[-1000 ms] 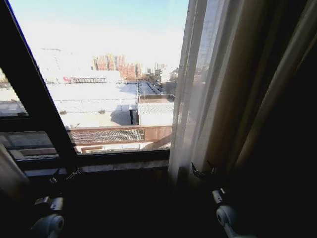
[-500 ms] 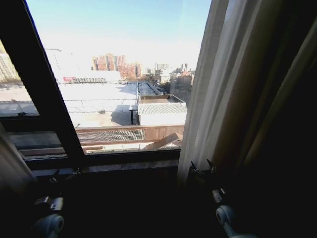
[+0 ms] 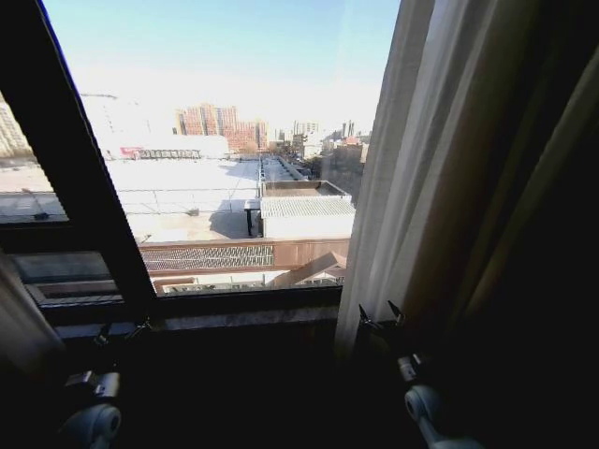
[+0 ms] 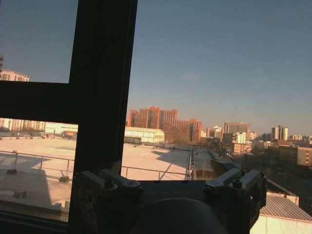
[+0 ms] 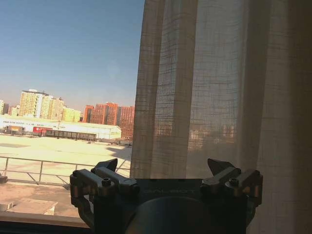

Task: Open the curtains by pulling them apart, changing their state from closed to fully open.

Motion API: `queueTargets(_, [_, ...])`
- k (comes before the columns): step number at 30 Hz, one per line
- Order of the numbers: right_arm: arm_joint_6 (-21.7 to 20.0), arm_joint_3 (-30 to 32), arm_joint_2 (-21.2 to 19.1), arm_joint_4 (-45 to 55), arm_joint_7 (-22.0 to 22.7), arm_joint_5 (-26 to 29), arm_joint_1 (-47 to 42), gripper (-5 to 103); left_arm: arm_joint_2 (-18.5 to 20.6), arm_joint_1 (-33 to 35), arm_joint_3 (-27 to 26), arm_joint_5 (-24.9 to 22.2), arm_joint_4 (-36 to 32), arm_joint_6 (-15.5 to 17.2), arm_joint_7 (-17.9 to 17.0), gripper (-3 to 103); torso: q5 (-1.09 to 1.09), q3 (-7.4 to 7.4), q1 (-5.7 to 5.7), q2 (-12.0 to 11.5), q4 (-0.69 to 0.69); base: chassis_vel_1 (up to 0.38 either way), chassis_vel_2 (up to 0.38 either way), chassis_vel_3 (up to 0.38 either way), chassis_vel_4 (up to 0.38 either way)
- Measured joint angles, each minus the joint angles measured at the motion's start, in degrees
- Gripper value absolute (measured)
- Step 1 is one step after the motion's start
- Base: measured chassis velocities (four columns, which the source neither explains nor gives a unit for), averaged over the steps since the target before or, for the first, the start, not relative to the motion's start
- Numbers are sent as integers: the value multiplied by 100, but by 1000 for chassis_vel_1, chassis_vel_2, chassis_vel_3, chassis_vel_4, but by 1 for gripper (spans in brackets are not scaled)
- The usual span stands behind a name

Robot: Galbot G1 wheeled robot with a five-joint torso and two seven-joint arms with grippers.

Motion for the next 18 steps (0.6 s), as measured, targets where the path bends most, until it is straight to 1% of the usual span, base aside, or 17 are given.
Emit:
queueTargets(6, [-51, 0, -30, -48, -35, -109, 66, 100, 0, -1, 0, 0, 0, 0, 0, 100, 1, -1, 0, 0, 0, -28, 23, 27, -29])
queueTargets(9, [-80, -22, -48, -165, -69, -113, 172, 100, 0, 0, -2, 0, 0, 0, 0, 100, 0, -4, -7, 3, 2, 0, 0, 0, 0])
queueTargets(15, [-77, -91, -45, -296, -92, -100, 301, 100, 0, 1, -2, 0, 0, 0, 0, 100, 0, -3, -7, 3, 2, -18, 4, 9, -4])
queueTargets(18, [-34, -159, -26, -397, -49, -75, 463, 100, 0, 0, -2, 0, 0, 0, 0, 100, -3, -3, -6, 3, 1, -123, 5, 141, -6])
